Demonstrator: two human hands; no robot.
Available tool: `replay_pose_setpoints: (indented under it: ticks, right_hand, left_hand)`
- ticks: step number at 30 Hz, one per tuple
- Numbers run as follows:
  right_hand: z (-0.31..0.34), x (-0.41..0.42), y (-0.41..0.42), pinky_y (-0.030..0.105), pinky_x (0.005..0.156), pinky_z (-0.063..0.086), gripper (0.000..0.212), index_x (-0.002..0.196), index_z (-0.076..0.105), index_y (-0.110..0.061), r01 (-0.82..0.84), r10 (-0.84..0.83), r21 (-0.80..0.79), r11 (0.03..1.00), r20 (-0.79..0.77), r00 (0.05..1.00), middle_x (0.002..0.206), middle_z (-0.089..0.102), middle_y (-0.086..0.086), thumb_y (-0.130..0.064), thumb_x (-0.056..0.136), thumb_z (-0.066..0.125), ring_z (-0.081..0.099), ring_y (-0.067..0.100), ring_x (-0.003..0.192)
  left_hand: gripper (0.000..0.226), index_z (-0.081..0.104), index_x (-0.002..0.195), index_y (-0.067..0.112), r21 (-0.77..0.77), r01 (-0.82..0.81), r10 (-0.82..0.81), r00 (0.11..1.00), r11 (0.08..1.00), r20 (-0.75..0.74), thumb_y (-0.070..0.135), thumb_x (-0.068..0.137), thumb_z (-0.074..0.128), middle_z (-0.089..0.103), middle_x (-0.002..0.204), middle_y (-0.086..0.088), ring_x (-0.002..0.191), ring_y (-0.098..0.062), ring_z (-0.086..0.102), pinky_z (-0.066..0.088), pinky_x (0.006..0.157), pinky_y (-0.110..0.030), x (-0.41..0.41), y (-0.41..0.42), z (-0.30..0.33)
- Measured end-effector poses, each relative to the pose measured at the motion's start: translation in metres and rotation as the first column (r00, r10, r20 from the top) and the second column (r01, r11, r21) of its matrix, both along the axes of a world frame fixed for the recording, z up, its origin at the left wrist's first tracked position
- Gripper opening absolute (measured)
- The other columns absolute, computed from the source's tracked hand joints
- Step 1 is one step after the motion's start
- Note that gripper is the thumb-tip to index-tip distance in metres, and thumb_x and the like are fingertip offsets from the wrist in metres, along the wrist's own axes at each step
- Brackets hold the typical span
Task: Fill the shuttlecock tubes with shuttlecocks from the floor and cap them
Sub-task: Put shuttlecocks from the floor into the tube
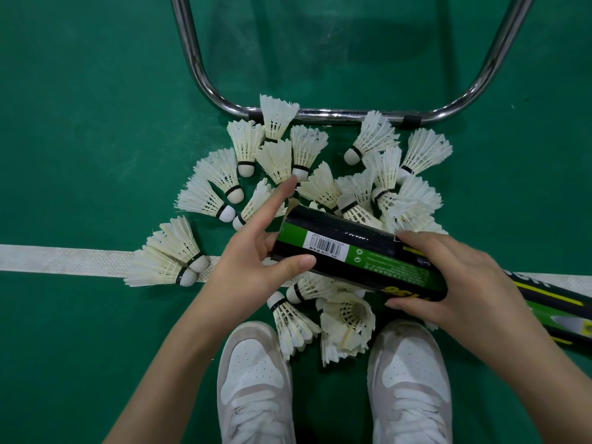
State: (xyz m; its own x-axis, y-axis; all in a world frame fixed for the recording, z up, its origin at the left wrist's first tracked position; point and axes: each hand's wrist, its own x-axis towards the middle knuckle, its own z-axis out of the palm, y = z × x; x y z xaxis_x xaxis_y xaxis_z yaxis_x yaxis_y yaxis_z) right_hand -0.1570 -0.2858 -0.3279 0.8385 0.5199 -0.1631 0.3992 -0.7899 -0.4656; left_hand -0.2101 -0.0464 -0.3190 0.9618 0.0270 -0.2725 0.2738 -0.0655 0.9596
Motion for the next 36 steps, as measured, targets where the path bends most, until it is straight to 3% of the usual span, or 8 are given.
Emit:
replay_pose_setpoints:
  ticks: [4,10,13,20,24,29,34,36]
  right_hand:
    - [0.0,0.0,0.0,0.042,0.086,0.046,0.071,0.124,0.041,-0.034,0.002,-0.002,0.009,1.0,-0.01,1.0,0.116,0.059,-0.006,-0.064,0.061,0.053,0.058,0.025,0.101]
    - [0.0,0.002,-0.002,0.046,0.086,0.047,0.073,0.125,0.043,-0.033,0.019,-0.019,0.002,1.0,-0.039,0.999,0.118,0.058,-0.007,-0.065,0.06,0.052,0.057,0.023,0.103]
    - [0.0,0.002,-0.002,0.045,0.086,0.047,0.073,0.125,0.042,-0.034,0.023,-0.023,-0.004,1.0,-0.035,0.999,0.117,0.058,-0.007,-0.066,0.06,0.051,0.057,0.024,0.102]
    - [0.0,0.001,-0.002,0.042,0.084,0.046,0.074,0.125,0.042,-0.035,0.032,-0.033,-0.019,0.999,-0.036,0.999,0.116,0.058,-0.008,-0.065,0.059,0.051,0.057,0.024,0.102]
    - [0.0,0.001,-0.002,0.043,0.085,0.047,0.073,0.125,0.04,-0.035,0.029,-0.029,-0.014,0.999,-0.038,0.999,0.116,0.058,-0.008,-0.066,0.059,0.051,0.057,0.024,0.102]
    - [0.0,0.001,-0.002,0.042,0.083,0.047,0.074,0.125,0.044,-0.031,0.031,-0.032,-0.019,0.999,-0.026,0.999,0.115,0.059,-0.006,-0.063,0.059,0.054,0.058,0.025,0.1]
    - [0.0,0.0,-0.003,0.038,0.079,0.044,0.074,0.124,0.045,-0.031,0.034,-0.034,-0.03,0.999,-0.014,0.999,0.113,0.06,-0.005,-0.063,0.058,0.054,0.059,0.024,0.097]
    - [0.001,0.0,-0.004,0.037,0.079,0.044,0.074,0.125,0.046,-0.03,0.036,-0.037,-0.037,0.999,-0.022,0.999,0.113,0.06,-0.006,-0.062,0.058,0.055,0.058,0.023,0.098]
  left_hand:
    - [0.088,0.027,0.131,0.063,0.168,-0.04,0.052,0.996,0.985,-0.068,0.029,0.064,0.074,0.07,0.103,0.021,0.109,0.002,0.059,0.039,0.1,-0.019,-0.002,0.014,0.0]
    - [0.095,0.02,0.134,0.063,0.457,0.02,0.038,0.992,0.889,-0.117,0.016,0.075,0.077,0.058,0.101,0.045,0.102,0.031,0.041,0.026,0.09,-0.005,-0.006,0.038,-0.017]
    - [0.09,0.021,0.136,0.062,0.556,0.044,0.014,0.995,0.83,-0.099,0.012,0.082,0.071,0.056,0.11,0.041,0.085,0.003,0.051,0.031,0.074,0.005,-0.011,0.041,-0.029]
    - [0.077,0.033,0.14,0.04,0.731,0.071,-0.077,0.997,0.678,-0.025,0.002,0.083,0.068,0.054,0.099,0.031,0.105,-0.009,0.055,0.035,0.088,-0.025,-0.013,0.041,-0.049]
    - [0.073,0.042,0.14,0.026,0.779,0.033,-0.101,0.994,0.627,0.039,0.0,0.079,0.072,0.056,0.087,0.024,0.089,0.009,0.044,0.032,0.091,-0.026,-0.013,0.043,-0.058]
    - [0.072,0.043,0.137,0.031,0.787,-0.007,-0.082,0.994,0.617,0.074,0.003,0.078,0.074,0.061,0.08,0.02,0.097,-0.006,0.054,0.027,0.095,-0.019,-0.012,0.045,-0.06]
    - [0.067,0.046,0.13,0.043,0.662,-0.142,0.115,0.99,0.736,0.085,0.006,0.081,0.071,0.066,0.08,0.016,0.105,-0.01,0.06,0.04,0.094,-0.024,-0.013,0.042,-0.046]
    - [0.064,0.047,0.128,0.045,0.586,-0.225,0.215,0.973,0.778,0.088,0.008,0.081,0.071,0.068,0.08,0.016,0.104,0.0,0.059,0.036,0.093,-0.01,-0.012,0.042,-0.039]
